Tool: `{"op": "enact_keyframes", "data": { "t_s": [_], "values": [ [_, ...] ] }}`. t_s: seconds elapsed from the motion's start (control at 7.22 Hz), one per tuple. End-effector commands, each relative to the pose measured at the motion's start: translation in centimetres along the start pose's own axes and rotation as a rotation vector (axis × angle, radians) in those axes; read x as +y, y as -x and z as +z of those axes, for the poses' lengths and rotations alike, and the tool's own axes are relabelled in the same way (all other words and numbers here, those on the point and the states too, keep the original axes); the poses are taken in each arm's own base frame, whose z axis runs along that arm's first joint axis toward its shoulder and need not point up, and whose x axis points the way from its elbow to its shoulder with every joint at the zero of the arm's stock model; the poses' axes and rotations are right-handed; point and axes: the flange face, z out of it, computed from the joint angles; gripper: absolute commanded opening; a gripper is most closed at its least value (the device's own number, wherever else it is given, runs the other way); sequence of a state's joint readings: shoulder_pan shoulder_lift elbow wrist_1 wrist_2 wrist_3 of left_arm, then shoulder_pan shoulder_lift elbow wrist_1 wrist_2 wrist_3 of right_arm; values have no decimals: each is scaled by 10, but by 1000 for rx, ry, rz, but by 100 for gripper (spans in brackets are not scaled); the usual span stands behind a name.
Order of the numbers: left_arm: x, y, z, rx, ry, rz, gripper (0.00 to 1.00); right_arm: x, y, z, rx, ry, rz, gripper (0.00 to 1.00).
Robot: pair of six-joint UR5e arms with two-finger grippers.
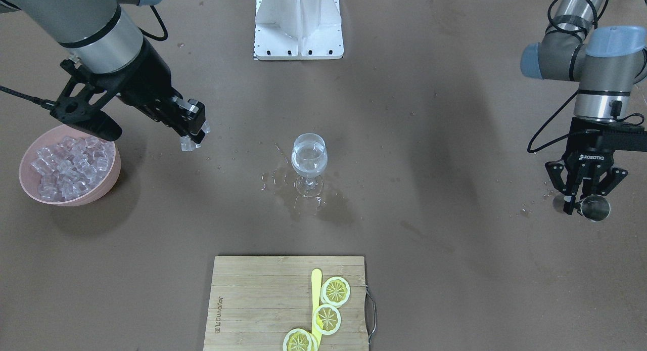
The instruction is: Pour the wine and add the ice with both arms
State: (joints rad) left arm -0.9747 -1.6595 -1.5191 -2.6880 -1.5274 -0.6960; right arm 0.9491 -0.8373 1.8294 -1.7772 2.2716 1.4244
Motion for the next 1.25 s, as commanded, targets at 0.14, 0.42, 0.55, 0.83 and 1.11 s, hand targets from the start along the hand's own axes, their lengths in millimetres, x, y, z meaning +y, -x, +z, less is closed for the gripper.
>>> {"op": "enact_keyframes", "data": {
  "t_s": [0.14, 0.42, 0.55, 0.83, 1.11],
  "values": [
    [80, 89, 9, 29, -90, -13, 0, 24, 48, 15, -5, 35, 40, 0],
    [106, 116, 2, 8, -165, -19, 0, 28, 81, 31, -28, 52, 67, 0],
    [125, 132, 1, 7, -195, -20, 0, 29, 88, 41, -41, 60, 76, 0],
    [139, 151, -12, -25, -254, -36, 0, 35, 105, 46, -36, 69, 79, 0],
    [149, 159, -15, -44, -257, -41, 0, 41, 119, 56, -23, 84, 77, 0]
  ]
}}
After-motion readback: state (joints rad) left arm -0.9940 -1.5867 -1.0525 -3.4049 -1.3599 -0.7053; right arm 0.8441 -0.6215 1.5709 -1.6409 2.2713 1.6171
